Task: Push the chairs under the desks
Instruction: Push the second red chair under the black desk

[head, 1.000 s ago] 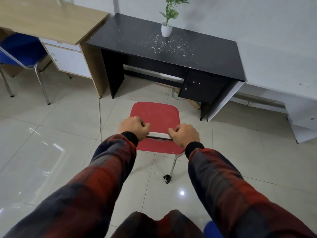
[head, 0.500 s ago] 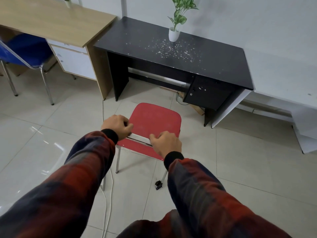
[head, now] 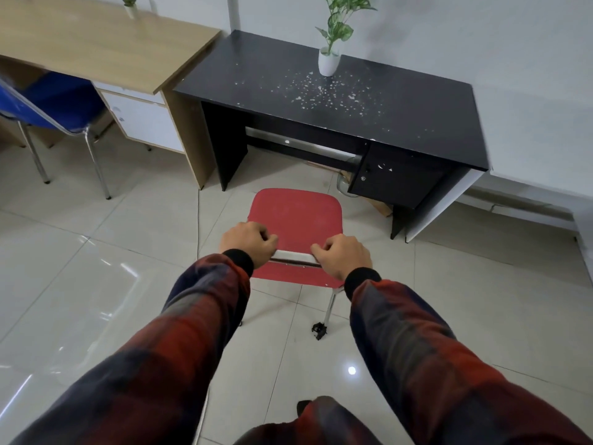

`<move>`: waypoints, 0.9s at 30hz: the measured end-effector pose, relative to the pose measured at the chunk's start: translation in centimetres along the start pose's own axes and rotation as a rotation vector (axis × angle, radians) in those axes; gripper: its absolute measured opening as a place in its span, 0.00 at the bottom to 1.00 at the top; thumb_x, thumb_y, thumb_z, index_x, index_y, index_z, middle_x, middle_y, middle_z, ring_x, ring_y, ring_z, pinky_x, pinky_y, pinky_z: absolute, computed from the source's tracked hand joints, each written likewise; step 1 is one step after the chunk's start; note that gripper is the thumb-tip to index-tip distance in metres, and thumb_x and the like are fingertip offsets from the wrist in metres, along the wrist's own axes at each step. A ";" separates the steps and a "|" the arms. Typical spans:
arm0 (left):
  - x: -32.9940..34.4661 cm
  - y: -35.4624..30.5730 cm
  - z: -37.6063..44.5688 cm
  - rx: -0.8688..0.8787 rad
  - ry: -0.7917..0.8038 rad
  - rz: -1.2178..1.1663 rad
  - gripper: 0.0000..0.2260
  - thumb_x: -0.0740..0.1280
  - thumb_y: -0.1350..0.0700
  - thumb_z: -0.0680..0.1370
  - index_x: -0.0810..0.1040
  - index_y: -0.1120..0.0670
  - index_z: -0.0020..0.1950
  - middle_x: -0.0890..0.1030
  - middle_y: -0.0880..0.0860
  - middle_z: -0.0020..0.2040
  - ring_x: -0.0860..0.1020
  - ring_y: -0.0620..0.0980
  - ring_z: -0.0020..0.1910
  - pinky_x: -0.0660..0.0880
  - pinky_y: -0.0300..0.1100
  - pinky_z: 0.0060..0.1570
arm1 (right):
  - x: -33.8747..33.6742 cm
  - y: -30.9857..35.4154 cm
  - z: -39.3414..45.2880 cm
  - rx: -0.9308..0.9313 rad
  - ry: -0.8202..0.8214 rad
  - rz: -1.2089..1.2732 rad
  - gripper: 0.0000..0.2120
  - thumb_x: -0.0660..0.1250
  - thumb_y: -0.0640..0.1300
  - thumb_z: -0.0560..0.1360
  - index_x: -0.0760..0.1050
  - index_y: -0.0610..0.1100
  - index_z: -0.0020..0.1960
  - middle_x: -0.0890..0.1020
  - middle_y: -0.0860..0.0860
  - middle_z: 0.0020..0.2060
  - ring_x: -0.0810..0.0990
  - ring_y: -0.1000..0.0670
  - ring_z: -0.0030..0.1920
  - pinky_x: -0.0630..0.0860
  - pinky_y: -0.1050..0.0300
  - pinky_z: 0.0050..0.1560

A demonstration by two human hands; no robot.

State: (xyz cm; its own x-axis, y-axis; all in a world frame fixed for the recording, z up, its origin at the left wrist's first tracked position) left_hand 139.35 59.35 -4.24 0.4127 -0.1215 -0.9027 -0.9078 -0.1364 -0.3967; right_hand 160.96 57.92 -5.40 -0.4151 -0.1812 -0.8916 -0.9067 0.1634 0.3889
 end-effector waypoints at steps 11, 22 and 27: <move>-0.8 -0.4 2.7 -0.071 -0.013 0.012 0.13 0.63 0.47 0.75 0.78 0.52 0.35 0.79 0.50 0.33 0.76 0.51 0.35 0.68 0.40 0.34 | -0.3 0.5 3.3 -0.068 0.013 0.020 0.24 0.60 0.65 0.75 0.81 0.46 0.40 0.81 0.52 0.32 0.79 0.50 0.33 0.80 0.54 0.41; 1.3 -5.1 3.7 -0.069 -0.031 0.005 0.14 0.62 0.47 0.75 0.77 0.52 0.34 0.78 0.50 0.32 0.75 0.50 0.33 0.67 0.39 0.31 | -3.3 -3.4 6.5 -0.082 -0.022 -0.013 0.22 0.61 0.63 0.75 0.81 0.47 0.39 0.80 0.53 0.31 0.77 0.51 0.32 0.71 0.57 0.35; 0.9 -4.7 4.4 -0.048 -0.004 0.013 0.14 0.63 0.47 0.75 0.78 0.54 0.34 0.79 0.52 0.33 0.76 0.52 0.34 0.67 0.40 0.31 | -2.9 -2.9 6.3 -0.034 -0.074 0.034 0.24 0.60 0.63 0.74 0.81 0.45 0.36 0.83 0.51 0.30 0.76 0.51 0.28 0.74 0.60 0.31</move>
State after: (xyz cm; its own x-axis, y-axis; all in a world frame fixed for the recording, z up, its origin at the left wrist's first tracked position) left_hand 143.64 64.23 -3.98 0.4002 -0.1201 -0.9085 -0.9085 -0.1819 -0.3762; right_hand 165.30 64.07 -5.43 -0.4404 -0.1036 -0.8918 -0.8945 0.1353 0.4261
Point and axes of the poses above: each hand's wrist, its own z-axis towards the middle knuckle, its own x-axis out of the palm, y = z × x, the point moved 9 cm from there along z, towards the middle knuckle
